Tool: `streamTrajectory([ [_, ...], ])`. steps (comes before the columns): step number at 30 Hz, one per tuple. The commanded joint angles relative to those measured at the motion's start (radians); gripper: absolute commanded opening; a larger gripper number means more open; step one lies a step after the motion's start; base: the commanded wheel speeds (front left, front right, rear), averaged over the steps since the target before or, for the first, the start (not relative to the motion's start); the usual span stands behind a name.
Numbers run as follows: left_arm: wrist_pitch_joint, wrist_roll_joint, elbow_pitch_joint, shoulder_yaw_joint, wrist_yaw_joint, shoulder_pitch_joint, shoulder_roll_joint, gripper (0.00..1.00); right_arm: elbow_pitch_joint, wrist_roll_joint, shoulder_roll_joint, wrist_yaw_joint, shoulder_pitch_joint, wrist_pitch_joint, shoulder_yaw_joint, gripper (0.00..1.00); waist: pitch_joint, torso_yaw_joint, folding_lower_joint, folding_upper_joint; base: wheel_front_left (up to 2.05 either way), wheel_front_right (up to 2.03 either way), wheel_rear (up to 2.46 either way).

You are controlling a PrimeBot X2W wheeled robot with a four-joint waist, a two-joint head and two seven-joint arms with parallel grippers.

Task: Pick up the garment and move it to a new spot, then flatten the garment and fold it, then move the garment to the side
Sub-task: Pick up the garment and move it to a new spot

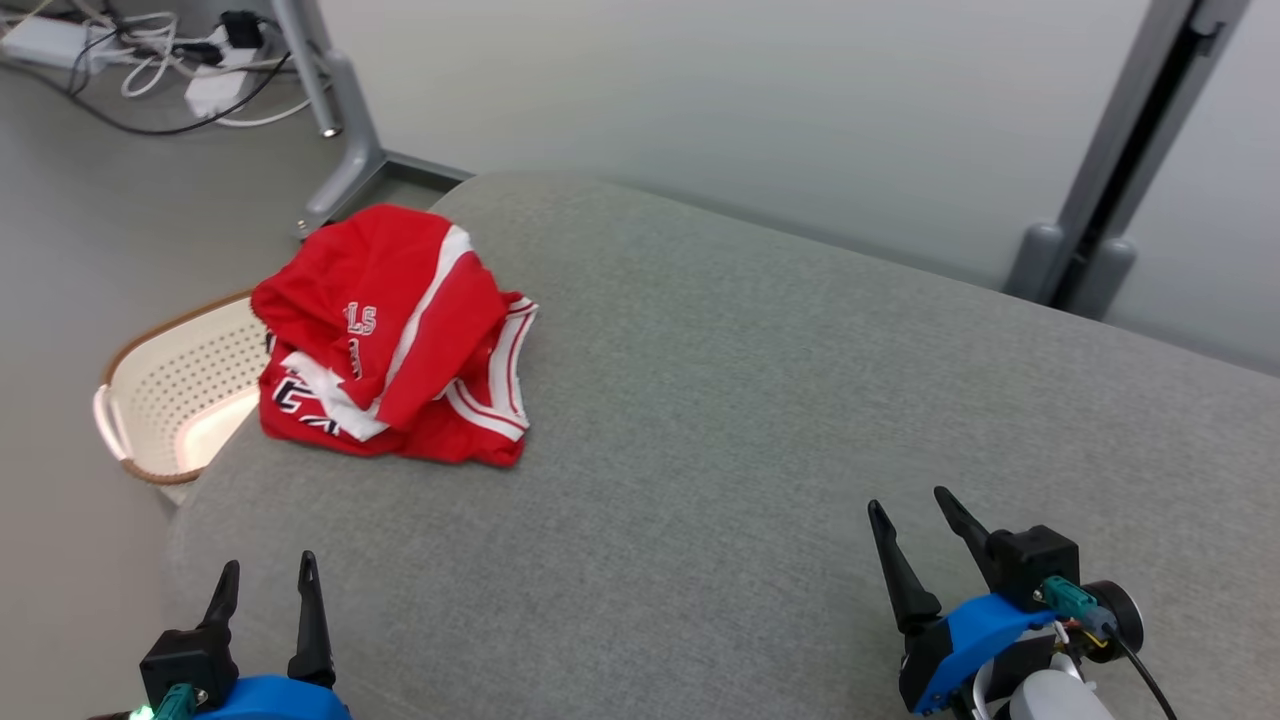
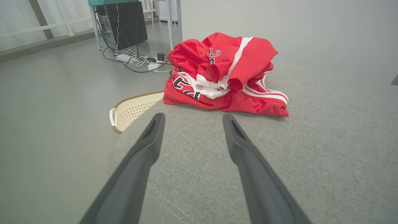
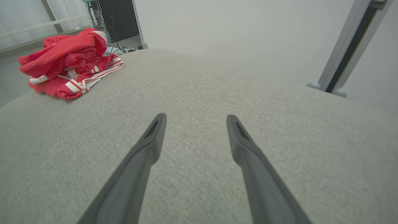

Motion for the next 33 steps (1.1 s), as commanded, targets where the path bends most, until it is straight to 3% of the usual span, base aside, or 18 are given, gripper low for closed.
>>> streamTrajectory([
  [1, -0.005, 0.001, -0.005, 0.004, 0.003, -0.003, 0.000, 1.00, 0.001, 0.001, -0.003, 0.000, -0.017, -0.004, 0.002, 1.00, 0.020, 0.026, 0.0000, -0.0001, 0.00, 0.00, 0.00],
  [9, -0.005, -0.004, 0.010, 0.010, -0.006, -0.033, -0.002, 1.00, 0.007, -0.013, -0.003, 0.000, -0.027, -0.004, 0.011, 1.00, 0.044, 0.054, 0.0000, -0.0001, 0.00, 0.00, 0.00],
  [16, -0.005, -0.079, 0.072, -0.022, -0.011, -0.154, 0.050, 1.00, 0.002, -0.046, -0.003, 0.000, -0.047, -0.004, 0.006, 1.00, 0.105, 0.033, 0.0000, -0.0001, 0.00, 0.00, 0.00],
  [23, -0.005, -0.210, 0.118, -0.117, -0.012, -0.339, 0.162, 1.00, -0.017, -0.089, -0.007, 0.000, -0.094, -0.004, 0.005, 1.00, 0.199, -0.004, 0.0000, -0.0001, 0.00, 0.00, 0.00],
  [29, 0.010, -0.433, 0.262, -0.302, -0.012, -0.540, 0.285, 1.00, -0.036, -0.125, -0.023, 0.000, -0.146, -0.003, 0.010, 1.00, 0.304, -0.061, 0.0000, -0.0001, 0.00, 0.00, 0.00],
  [33, 0.039, -0.535, 0.306, -0.396, -0.012, -0.619, 0.331, 1.00, -0.034, -0.138, -0.034, -0.001, -0.160, -0.001, 0.003, 1.00, 0.348, -0.088, 0.0000, -0.0001, 0.00, 0.00, 0.00],
])
